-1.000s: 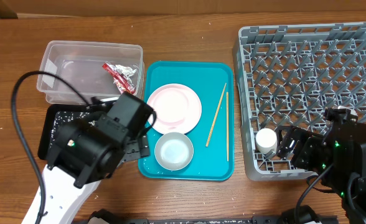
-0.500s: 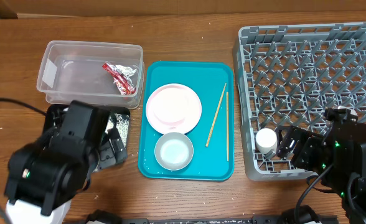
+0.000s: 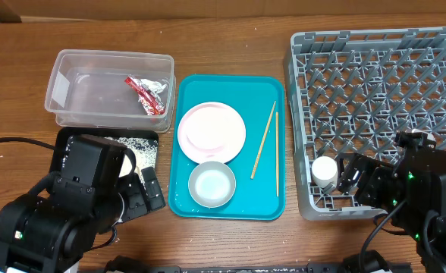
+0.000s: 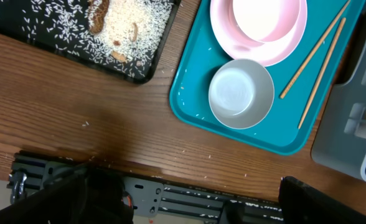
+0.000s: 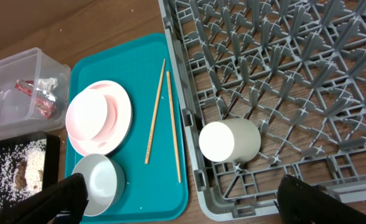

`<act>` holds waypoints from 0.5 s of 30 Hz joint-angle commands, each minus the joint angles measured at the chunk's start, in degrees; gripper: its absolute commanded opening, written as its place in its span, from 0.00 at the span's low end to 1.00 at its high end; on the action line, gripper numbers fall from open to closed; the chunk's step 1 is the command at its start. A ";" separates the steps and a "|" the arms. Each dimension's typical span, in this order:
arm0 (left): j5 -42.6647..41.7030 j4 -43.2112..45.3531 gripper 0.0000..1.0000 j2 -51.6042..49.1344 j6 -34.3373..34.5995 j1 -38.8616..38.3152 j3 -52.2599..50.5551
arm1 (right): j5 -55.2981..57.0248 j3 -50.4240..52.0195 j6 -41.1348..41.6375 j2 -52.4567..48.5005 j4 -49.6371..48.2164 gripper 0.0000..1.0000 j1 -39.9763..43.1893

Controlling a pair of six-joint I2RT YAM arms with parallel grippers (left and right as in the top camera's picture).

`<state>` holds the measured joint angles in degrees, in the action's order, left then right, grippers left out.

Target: Sort waste into correct bins and load items into the dishwasher

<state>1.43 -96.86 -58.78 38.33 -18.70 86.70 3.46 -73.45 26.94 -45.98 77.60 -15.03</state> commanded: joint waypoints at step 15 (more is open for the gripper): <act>4.92 22.47 1.00 14.08 -8.22 8.90 -7.50 | 0.96 -0.76 -0.35 0.22 -0.33 1.00 0.20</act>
<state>4.43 -79.55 -49.06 35.90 -12.91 83.20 3.46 -73.45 26.94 -45.98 77.58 -15.03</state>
